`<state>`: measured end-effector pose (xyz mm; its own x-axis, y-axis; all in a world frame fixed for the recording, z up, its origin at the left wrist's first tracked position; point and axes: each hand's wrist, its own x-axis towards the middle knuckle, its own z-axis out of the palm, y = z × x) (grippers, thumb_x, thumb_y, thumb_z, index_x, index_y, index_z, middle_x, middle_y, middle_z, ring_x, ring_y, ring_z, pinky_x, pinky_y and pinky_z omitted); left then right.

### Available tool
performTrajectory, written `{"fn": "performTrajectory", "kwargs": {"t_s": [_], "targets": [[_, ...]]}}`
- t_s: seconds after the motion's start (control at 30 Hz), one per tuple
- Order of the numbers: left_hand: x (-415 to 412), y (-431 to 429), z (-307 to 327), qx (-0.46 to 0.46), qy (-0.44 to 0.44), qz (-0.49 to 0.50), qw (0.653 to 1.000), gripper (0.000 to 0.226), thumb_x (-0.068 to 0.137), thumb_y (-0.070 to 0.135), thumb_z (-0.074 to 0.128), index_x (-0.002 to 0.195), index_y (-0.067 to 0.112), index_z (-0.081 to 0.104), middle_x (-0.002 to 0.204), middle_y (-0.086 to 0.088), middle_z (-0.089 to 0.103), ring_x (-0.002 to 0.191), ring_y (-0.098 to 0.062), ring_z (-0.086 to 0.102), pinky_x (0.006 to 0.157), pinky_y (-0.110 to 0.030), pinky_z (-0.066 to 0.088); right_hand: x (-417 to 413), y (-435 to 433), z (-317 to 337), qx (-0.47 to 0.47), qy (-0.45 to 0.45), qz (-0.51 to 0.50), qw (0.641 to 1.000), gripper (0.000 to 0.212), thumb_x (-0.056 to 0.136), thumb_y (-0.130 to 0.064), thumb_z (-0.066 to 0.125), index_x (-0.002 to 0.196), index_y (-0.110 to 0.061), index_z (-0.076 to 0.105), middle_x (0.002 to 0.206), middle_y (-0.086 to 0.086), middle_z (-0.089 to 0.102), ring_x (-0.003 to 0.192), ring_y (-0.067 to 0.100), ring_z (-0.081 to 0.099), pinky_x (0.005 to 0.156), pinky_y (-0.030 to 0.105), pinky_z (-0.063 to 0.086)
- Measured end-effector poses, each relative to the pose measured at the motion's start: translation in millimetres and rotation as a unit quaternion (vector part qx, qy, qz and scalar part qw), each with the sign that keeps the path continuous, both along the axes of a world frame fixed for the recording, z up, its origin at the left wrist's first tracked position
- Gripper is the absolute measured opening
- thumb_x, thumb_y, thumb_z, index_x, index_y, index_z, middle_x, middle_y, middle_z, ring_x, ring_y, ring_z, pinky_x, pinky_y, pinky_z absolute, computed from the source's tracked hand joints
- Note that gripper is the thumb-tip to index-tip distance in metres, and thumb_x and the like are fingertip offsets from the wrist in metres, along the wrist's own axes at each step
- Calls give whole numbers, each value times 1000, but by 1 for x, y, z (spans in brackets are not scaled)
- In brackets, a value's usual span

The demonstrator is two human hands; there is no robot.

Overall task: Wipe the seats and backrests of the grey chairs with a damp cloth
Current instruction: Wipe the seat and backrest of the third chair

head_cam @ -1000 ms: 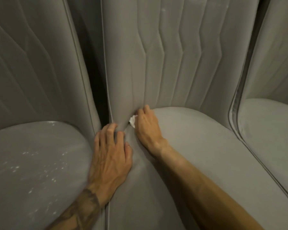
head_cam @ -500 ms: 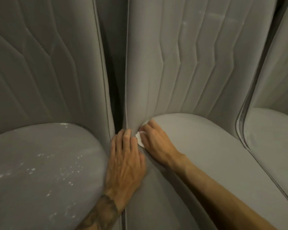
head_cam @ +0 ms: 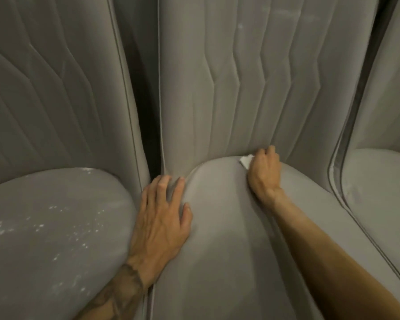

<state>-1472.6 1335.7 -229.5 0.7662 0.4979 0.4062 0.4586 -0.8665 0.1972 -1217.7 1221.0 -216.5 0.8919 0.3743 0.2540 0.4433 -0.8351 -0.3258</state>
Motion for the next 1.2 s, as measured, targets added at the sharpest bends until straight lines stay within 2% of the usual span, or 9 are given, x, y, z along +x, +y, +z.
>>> {"fn": "performTrajectory", "kwargs": {"t_s": [0.07, 0.2, 0.37, 0.5, 0.57, 0.7, 0.83, 1.0, 1.2], "targets": [[1, -1, 2, 0, 5, 3, 1000, 58, 96, 36, 51, 148, 8, 55, 146, -22, 45, 134, -44, 48, 116, -54, 40, -21, 31, -2, -9, 14, 81, 997, 29, 97, -1, 36, 117, 7, 55, 132, 30, 49, 122, 40, 46, 105, 44, 27], [0, -2, 6, -3, 25, 12, 1000, 62, 96, 42, 41, 146, 9, 58, 144, -24, 47, 130, -45, 50, 112, -55, 42, -42, 53, -4, -28, -9, 250, 968, 21, 100, -9, 41, 112, -1, 56, 125, 21, 50, 113, 38, 50, 101, 45, 35], [-1, -1, 5, 0, 12, 8, 1000, 63, 95, 42, 40, 145, 8, 59, 143, -24, 46, 127, -45, 49, 110, -55, 42, 20, -45, -4, -67, -28, 73, 995, 30, 104, -10, 34, 127, -1, 51, 141, 23, 42, 123, 37, 44, 103, 43, 27], [-1, -1, 5, -11, 14, 14, 1000, 62, 96, 43, 41, 146, 10, 58, 144, -22, 45, 128, -44, 49, 110, -55, 42, 19, -74, -2, 25, -26, -66, 997, 26, 102, -9, 41, 114, 1, 62, 122, 22, 51, 104, 42, 51, 90, 48, 39], [-1, -1, 5, -9, 16, 11, 1000, 62, 96, 44, 41, 146, 10, 57, 144, -20, 44, 128, -43, 49, 111, -55, 42, 10, -47, 2, 40, -10, -71, 997, 24, 100, -4, 39, 110, 2, 60, 123, 22, 51, 105, 40, 51, 91, 46, 37], [0, 1, 4, -10, 17, 14, 1000, 62, 95, 44, 42, 145, 12, 57, 144, -19, 45, 128, -41, 50, 111, -52, 42, -26, 39, -1, 21, 11, 74, 997, 25, 99, -5, 36, 114, -1, 55, 129, 21, 50, 117, 35, 47, 101, 40, 31], [2, 1, 4, -13, 4, 9, 1000, 60, 95, 45, 42, 141, 10, 59, 142, -18, 47, 127, -39, 53, 108, -51, 47, -62, 70, -3, 31, -5, 198, 980, 21, 98, -6, 40, 109, -3, 57, 120, 20, 53, 110, 36, 51, 97, 44, 36], [7, 9, 1, 9, -27, -9, 1000, 54, 93, 44, 46, 132, 10, 61, 133, -16, 51, 118, -38, 57, 104, -43, 38, -63, 51, 9, 47, 43, 419, 906, 21, 102, -17, 46, 102, -3, 61, 111, 16, 54, 102, 33, 54, 93, 38, 43], [40, 34, 34, 73, -93, -25, 993, 50, 95, 35, 47, 136, 10, 59, 133, -20, 46, 129, -45, 50, 102, -58, 49, -57, 49, 14, 115, 37, 305, 945, 20, 105, -21, 41, 102, -8, 56, 105, 10, 48, 96, 30, 52, 91, 46, 43]]}}
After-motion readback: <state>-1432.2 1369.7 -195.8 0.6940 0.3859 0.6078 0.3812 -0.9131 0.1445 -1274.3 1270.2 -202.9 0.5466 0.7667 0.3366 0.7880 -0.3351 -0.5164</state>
